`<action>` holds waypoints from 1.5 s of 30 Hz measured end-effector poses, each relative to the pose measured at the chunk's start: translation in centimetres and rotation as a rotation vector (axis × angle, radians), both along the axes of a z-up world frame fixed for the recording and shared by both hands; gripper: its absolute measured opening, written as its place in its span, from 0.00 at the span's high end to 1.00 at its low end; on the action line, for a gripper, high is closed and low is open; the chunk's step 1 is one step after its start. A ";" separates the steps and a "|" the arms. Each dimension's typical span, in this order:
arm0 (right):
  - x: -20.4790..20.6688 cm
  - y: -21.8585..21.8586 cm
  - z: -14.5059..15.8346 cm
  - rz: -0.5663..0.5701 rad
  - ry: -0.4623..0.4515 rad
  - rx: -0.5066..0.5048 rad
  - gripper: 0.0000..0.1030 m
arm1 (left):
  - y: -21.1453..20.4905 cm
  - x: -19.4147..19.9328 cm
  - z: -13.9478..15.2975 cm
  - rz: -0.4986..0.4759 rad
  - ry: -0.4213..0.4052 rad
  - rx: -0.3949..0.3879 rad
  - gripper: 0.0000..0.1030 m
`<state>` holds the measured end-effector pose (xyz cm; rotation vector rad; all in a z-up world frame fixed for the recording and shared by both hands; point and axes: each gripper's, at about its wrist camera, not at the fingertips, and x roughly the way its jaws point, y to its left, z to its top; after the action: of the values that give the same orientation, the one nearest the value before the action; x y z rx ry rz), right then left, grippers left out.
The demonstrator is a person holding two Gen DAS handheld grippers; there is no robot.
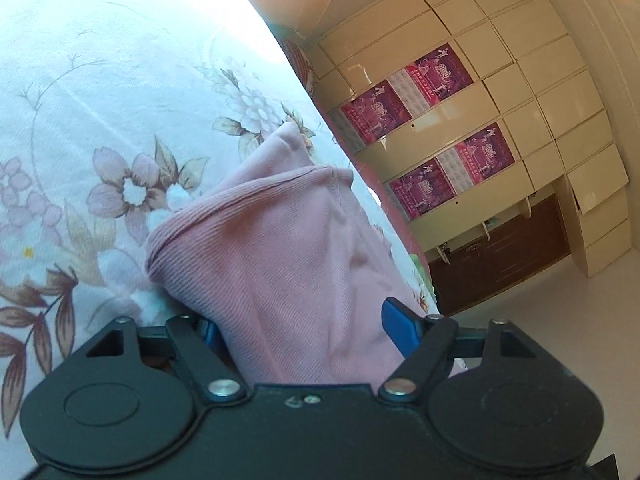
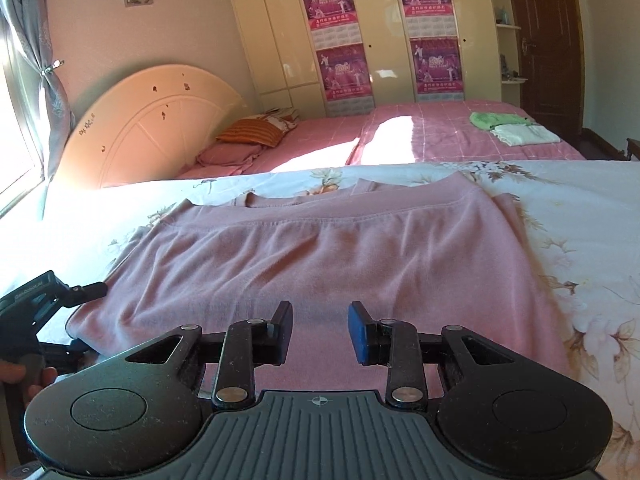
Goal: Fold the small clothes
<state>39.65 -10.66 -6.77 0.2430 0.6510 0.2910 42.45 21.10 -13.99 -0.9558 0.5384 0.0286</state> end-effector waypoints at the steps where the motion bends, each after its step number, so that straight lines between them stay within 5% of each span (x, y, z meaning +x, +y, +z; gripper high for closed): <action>1: 0.8 0.4 -0.2 0.007 0.001 0.006 0.80 | 0.0 0.3 -0.1 0.008 -0.012 -0.002 0.26; 2: 1.5 0.8 -0.4 0.005 0.003 0.009 0.96 | 0.0 0.6 -0.2 0.016 -0.020 -0.007 0.28; 3: 2.1 1.2 -0.5 -0.014 -0.005 0.006 0.99 | 0.1 1.0 -0.3 0.025 -0.021 -0.011 0.29; 6: 4.1 2.2 -0.9 -0.024 0.000 0.035 1.00 | 0.4 1.5 -0.6 0.059 -0.016 -0.030 0.44; 11: 6.8 4.5 -1.8 0.022 0.024 0.050 1.00 | 1.3 2.5 -2.0 0.071 0.006 -0.061 0.84; 17: 7.5 5.9 -3.4 0.077 0.039 0.068 1.00 | 1.6 3.1 -2.1 0.023 -0.024 -0.033 0.90; 21: 8.0 6.9 -5.2 0.107 0.040 -0.024 1.00 | 2.4 1.5 -1.3 0.038 -0.173 -0.093 0.92; 24: 8.4 7.3 -5.3 0.134 0.037 -0.059 1.00 | 2.1 2.7 -1.4 0.010 -0.063 -0.044 0.91; 27: 8.6 7.1 -5.3 0.145 0.044 -0.048 1.00 | 2.7 3.0 -2.3 0.019 -0.020 -0.084 0.89; 30: 7.8 4.7 -4.2 0.094 0.035 0.033 1.00 | 1.8 3.5 -0.6 -0.006 -0.010 -0.006 0.91; 35: 5.6 -2.3 -3.0 -0.036 0.021 0.127 1.00 | -3.0 4.0 5.3 -0.113 -0.128 0.137 0.91; 40: 3.6 -10.9 -2.2 -0.202 0.031 0.228 1.00 | -13.9 5.8 10.8 -0.336 -0.190 0.356 0.91; 45: 0.8 -18.4 -1.3 -0.310 0.042 0.283 1.00 | -26.9 7.2 9.9 -0.560 -0.155 0.525 0.91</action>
<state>40.48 -29.03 -8.08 0.6163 0.6024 0.0784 49.61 -5.79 -4.11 -0.2719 0.5993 -0.3875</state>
